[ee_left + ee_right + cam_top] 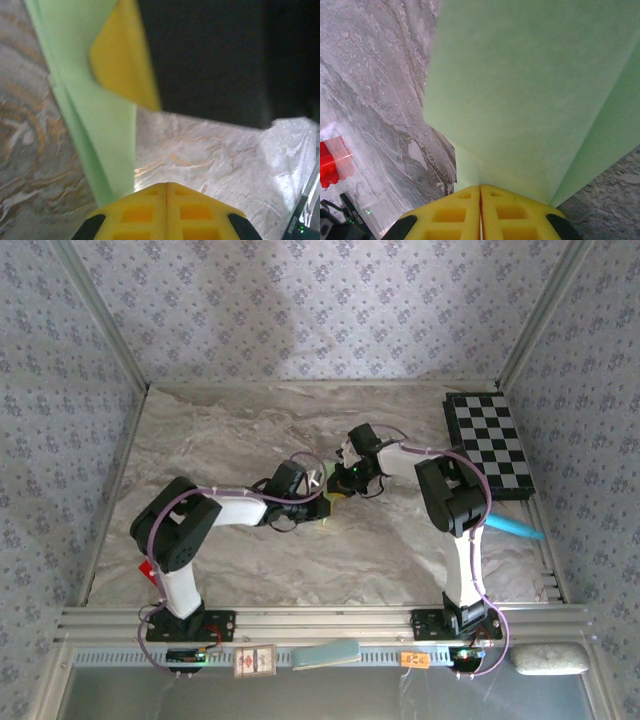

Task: Fold a paper plane with a square sheet of paper (pick it up from the middle)
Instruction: Fifth fold the wing at the center of the table.

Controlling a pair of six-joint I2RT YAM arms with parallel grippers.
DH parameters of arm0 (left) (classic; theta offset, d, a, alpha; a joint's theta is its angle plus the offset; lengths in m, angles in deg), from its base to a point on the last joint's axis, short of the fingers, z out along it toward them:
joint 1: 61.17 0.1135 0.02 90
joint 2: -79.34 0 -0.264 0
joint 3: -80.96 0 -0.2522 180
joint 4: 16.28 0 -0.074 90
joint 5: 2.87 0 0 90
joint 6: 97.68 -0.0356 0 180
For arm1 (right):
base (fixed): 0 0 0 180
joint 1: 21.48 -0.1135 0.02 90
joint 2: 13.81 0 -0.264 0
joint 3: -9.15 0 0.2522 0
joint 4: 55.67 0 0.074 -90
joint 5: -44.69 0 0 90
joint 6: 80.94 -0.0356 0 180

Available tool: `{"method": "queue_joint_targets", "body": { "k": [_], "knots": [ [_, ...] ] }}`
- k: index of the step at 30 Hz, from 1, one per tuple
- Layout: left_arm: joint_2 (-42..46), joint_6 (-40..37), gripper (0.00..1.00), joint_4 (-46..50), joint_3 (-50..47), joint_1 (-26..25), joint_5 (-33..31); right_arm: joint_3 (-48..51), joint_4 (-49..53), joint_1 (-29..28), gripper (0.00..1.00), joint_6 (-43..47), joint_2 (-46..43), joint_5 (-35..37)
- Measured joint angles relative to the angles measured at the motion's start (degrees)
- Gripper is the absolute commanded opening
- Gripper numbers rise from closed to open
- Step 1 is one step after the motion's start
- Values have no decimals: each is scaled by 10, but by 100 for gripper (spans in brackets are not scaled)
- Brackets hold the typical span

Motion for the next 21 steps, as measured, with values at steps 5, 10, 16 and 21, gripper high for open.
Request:
{"method": "queue_joint_targets", "body": {
  "k": [5,10,16,21],
  "knots": [
    [-1,-1,2,4,21,6,-3,-3,5,-1,9,0,0,2],
    [-9,-2,1,9,31,8,-11,-4,5,-1,9,0,0,2],
    [-34,-4,0,26,33,8,-19,-4,7,-1,9,0,0,3],
    [-40,-7,0,35,35,6,-25,-6,9,-2,9,0,0,5]
  ]
}}
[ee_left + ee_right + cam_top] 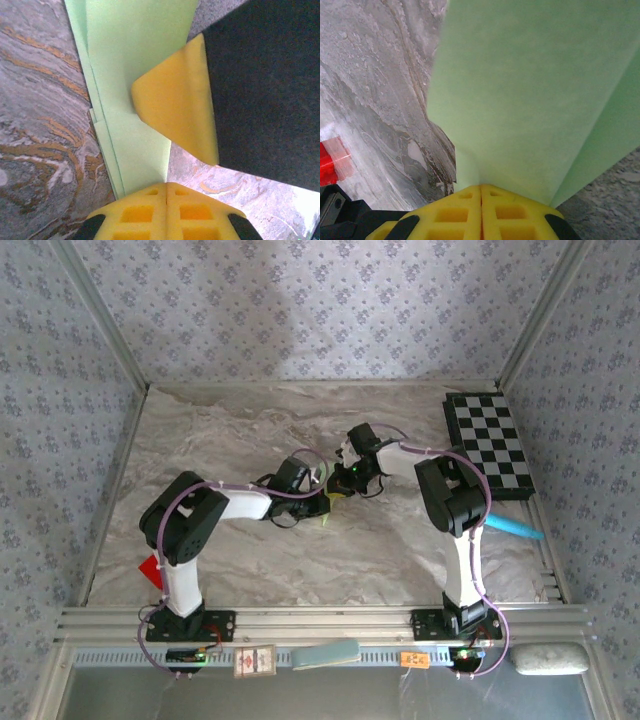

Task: Fold a paper plane with a square sheet of paper (pick it up from the middle)
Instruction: Fifth fold the wing at the center of the table.

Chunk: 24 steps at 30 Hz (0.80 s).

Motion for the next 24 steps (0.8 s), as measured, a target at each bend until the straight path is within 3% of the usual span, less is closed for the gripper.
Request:
{"method": "queue_joint_targets", "body": {
  "k": [11,24],
  "knots": [
    [15,-33,0,40,4,-20,-41,-2,4,-3,9,-24,0,9],
    [74,-92,0,166,-13,-57,-68,22,-17,-12,9,-93,-17,34]
  ]
}}
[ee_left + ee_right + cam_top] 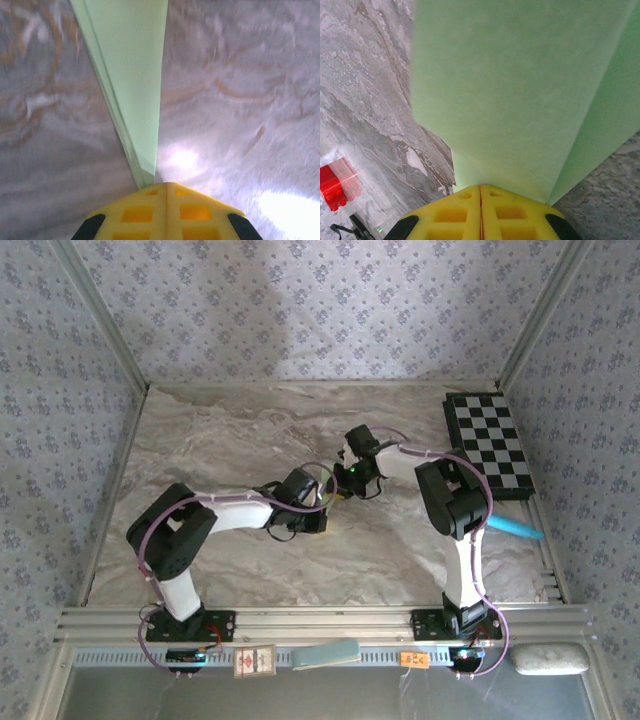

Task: Fold a paper plane with a square sheet of paper (pick it up from the middle)
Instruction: Fifth fold the wing at the center of the table.

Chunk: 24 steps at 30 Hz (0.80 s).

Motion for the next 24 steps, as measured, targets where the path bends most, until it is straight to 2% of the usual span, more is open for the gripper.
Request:
{"method": "queue_joint_targets", "body": {
  "k": [5,10,15,24],
  "knots": [
    [54,1,0,35,-16,2,0,42,-37,-4,10,-49,-26,17],
    [93,40,0,-24,-24,24,-4,75,-56,-5,11,-99,-49,25],
    [51,77,0,-85,-17,32,6,76,-57,-5,11,-123,-51,29],
    [-37,94,0,-99,33,32,10,76,-57,-5,11,-134,-51,28]
  ]
}}
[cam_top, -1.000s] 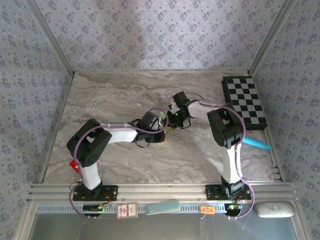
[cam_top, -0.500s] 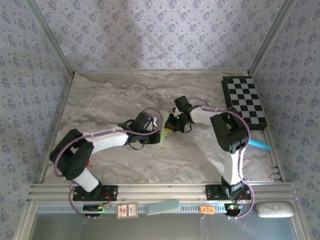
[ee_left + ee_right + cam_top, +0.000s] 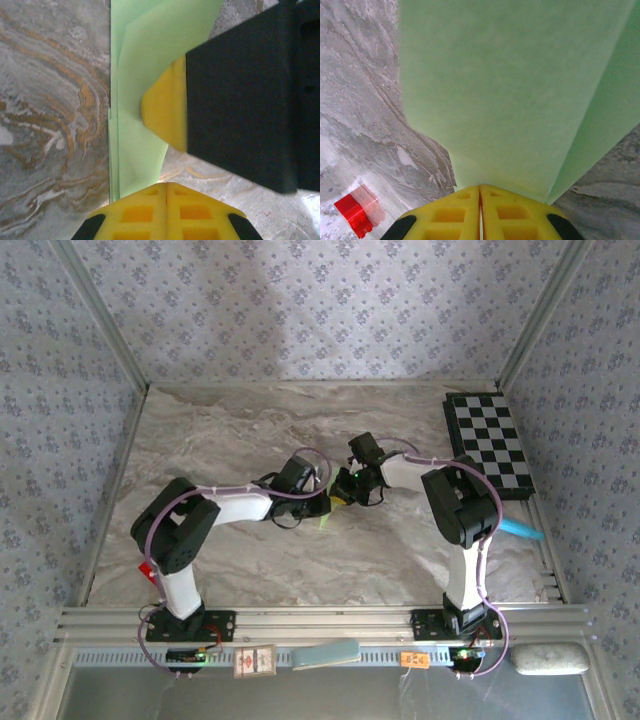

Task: Fold a paper plane with a square sheet of paper (pick it up from the middle)
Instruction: Fifth fold the wing at the center of the table.

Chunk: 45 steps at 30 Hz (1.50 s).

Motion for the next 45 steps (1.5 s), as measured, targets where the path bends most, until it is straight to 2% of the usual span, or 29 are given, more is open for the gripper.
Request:
{"method": "queue_joint_targets", "body": {
  "k": [11,29,40,45],
  "knots": [
    [-29,9,0,1,8,0,-1,-2,3,3,12,20,0,-6],
    [-29,8,0,20,11,0,-1,-3,-4,63,14,155,1,-24],
    [-29,9,0,23,12,0,-1,-7,-3,99,14,173,9,-21],
    [-29,9,0,22,12,0,-1,-38,15,113,14,173,29,-25]
  ]
}}
